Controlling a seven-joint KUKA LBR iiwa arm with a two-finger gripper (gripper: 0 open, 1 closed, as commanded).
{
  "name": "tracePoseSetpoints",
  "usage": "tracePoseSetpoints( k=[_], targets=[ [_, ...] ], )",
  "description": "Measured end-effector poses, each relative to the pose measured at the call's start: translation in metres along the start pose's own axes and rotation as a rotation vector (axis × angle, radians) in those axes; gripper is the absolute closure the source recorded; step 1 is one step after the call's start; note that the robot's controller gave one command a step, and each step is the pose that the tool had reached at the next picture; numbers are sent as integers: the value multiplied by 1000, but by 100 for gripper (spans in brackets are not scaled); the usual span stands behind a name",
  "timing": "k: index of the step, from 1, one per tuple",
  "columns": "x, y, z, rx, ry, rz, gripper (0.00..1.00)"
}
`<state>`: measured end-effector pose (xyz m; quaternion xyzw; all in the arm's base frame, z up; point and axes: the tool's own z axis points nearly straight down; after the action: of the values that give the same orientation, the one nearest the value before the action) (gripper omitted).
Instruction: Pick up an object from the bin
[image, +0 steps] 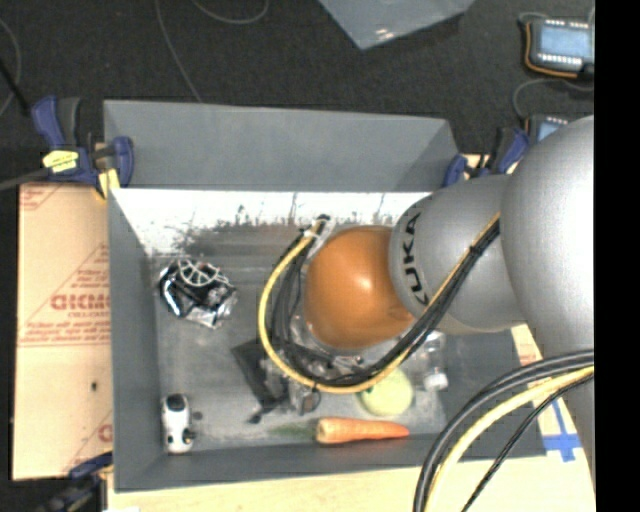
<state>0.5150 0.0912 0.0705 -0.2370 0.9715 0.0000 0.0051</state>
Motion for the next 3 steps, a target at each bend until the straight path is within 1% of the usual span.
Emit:
tracePoseSetpoints(
  k=[1,2,3],
  targets=[
    [1,-5,-46,-2,5,-26,100],
    [3,-19,-82,1,-3,-10,100],
    [1,-20,-124,-1,6,4,100]
  ],
)
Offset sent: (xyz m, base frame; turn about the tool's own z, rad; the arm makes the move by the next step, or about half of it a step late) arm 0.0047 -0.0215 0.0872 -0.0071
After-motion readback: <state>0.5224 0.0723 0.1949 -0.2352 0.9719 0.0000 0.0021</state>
